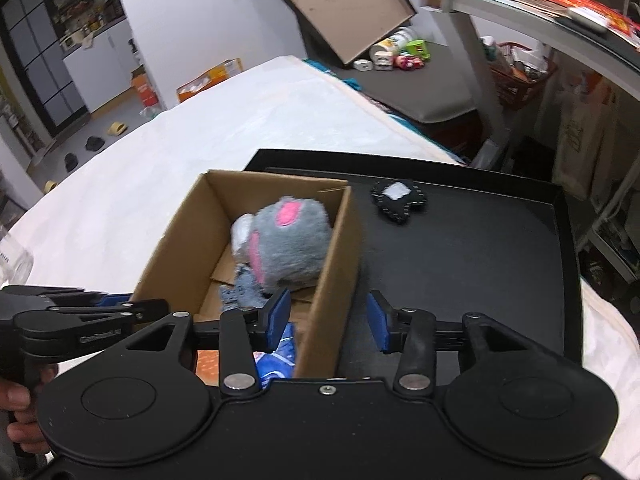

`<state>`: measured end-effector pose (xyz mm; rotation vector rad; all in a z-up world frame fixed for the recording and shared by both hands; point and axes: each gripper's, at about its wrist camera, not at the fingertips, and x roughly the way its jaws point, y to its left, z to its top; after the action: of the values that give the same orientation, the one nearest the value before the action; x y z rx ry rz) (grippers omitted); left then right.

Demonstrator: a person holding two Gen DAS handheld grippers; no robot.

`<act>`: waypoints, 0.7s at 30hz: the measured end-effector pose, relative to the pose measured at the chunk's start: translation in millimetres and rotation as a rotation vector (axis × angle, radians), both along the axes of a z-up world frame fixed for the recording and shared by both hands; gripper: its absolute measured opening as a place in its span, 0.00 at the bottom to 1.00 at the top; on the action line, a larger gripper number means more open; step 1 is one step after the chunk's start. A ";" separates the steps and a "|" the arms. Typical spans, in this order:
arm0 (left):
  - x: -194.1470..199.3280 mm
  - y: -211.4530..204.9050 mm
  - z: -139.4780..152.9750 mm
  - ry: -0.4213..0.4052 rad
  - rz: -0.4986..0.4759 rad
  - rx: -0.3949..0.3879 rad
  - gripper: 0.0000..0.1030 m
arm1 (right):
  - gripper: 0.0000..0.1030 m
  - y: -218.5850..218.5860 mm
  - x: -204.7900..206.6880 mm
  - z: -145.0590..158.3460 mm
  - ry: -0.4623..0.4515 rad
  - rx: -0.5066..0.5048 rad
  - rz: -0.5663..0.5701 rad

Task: Organize soft objects
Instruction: 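Carry the tissue pack into the box and open the right tool, then lower the right tool onto the black felt plush and close it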

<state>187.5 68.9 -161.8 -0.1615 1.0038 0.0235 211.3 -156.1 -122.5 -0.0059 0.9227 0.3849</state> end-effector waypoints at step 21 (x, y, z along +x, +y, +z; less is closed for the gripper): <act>28.2 -21.0 -3.8 0.031 0.008 0.087 0.45 | 0.51 -46.9 48.0 -30.5 -0.012 0.031 -0.094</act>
<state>215.7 47.9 -165.6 -0.0854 1.0314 0.0767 259.4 -202.9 -153.0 0.0632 0.9021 0.3112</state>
